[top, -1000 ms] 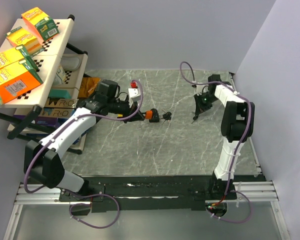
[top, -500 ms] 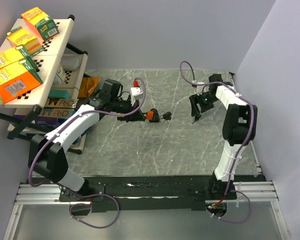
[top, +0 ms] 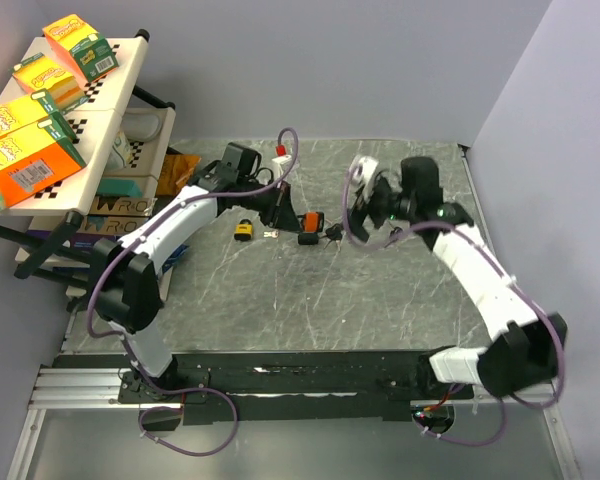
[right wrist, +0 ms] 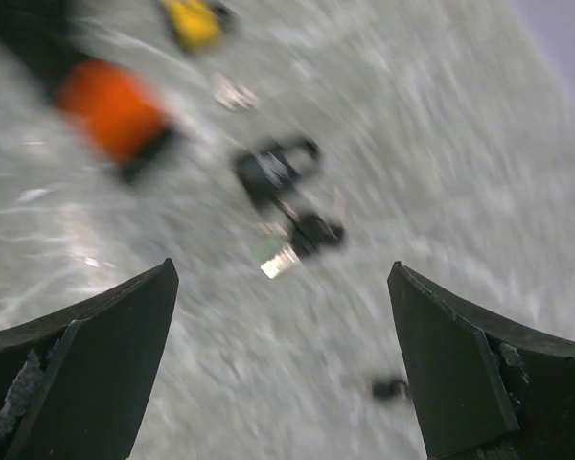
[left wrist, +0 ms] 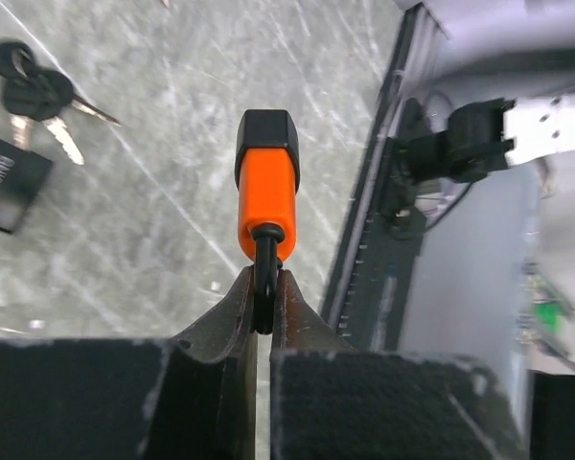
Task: Lock with the key
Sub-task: Place the lock at the center of the board.
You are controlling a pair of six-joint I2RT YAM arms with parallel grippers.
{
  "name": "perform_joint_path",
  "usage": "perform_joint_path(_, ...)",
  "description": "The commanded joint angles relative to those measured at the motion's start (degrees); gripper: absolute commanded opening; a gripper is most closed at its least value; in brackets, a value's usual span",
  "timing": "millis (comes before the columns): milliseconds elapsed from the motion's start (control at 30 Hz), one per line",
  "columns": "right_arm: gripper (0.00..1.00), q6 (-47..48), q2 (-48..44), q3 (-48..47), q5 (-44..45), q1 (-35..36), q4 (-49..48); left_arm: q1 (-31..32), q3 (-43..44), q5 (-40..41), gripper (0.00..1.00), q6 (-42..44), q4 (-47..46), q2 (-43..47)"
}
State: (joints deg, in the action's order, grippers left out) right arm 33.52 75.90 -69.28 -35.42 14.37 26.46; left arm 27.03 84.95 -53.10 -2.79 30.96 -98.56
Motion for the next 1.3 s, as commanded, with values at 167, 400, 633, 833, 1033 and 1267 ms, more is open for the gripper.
perform_joint_path(167, 0.98, 16.82, -10.51, 10.47, -0.01, 14.18, -13.54, 0.57, 3.74, -7.46, 0.01, -7.59, 2.7, -1.54)
perform_joint_path(400, 0.91, 21.24, -7.17, 10.3, 3.43, 19.38, -12.75, 1.45, 2.68, -8.42, 0.01, -6.0, 4.02, -1.11)
perform_joint_path(633, 0.8, 24.05, -4.01, 11.44, 7.29, 21.4, -13.97, 1.63, 1.63, -8.77, 0.01, -5.3, 3.93, 0.13)
perform_joint_path(833, 0.64, 25.63, -2.86, 12.32, 9.23, 21.84, -15.38, 1.63, 0.49, -7.98, 0.01, -3.89, 4.73, 0.92)
perform_joint_path(1033, 0.37, 25.81, -1.81, 11.54, 11.69, 22.28, -16.44, 1.71, -0.4, -8.16, 0.01, -4.07, 4.28, 1.09)
perform_joint_path(1267, 0.0, 18.35, -0.75, 8.63, 12.48, 20.36, -13.72, 1.54, -0.83, -4.75, 0.58, -1.26, 4.38, 2.49)
